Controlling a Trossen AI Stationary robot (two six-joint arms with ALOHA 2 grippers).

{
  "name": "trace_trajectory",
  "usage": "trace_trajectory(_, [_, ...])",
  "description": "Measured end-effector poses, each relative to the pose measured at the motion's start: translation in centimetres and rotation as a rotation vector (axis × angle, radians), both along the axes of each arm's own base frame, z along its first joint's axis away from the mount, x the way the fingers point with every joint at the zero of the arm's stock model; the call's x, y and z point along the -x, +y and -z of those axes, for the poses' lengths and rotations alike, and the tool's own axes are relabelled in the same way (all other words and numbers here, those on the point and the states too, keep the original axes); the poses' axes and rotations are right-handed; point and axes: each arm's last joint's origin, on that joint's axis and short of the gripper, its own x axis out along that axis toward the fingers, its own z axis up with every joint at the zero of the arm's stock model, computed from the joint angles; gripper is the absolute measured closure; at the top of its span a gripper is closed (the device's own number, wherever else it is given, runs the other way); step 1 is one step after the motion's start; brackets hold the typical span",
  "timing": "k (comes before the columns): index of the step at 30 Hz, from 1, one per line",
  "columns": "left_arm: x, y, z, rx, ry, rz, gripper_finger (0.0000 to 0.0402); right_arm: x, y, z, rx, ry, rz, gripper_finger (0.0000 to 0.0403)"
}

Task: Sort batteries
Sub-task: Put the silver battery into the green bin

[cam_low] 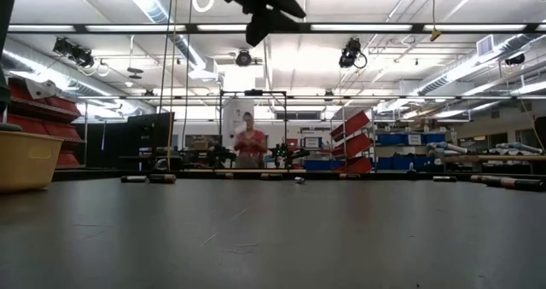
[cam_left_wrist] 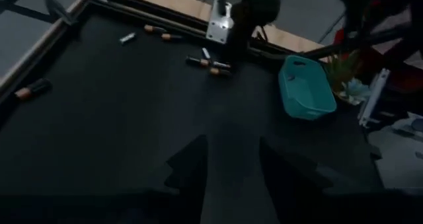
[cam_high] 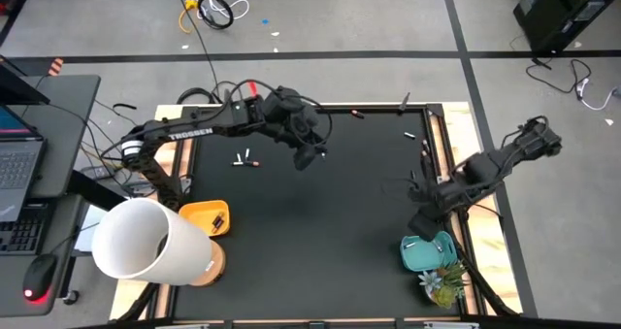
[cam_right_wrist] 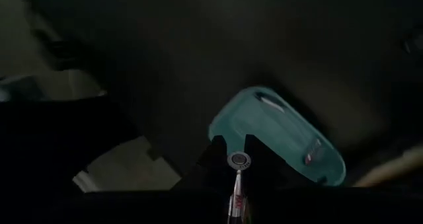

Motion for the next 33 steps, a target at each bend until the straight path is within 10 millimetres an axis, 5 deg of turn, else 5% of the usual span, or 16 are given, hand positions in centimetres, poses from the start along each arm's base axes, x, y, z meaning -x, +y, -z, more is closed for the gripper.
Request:
trace_trajectory(8, [-0.5,-2.0,0.0,0.013,0.0,0.043,0.0249,0.9,2.2,7.2,-0.051,0.205,0.11,0.0382])
trace_trajectory(17, [-0.6,-2.6,0.0,0.016,0.001,0.059,0.0249,1.0,2.4,14.6,-0.153,0.211,0.266,0.0382])
trace_trajectory(27, [-0.4,-2.6,0.3,0.023,0.032,0.059,0.0249,2.2,1.7,17.4,-0.15,0.289,0.276,0.0378])
trace_trajectory(33, [-0.4,-2.6,0.3,0.02,0.032,0.061,0.0249,2.5,1.7,17.9,-0.178,0.326,0.27,0.0314])
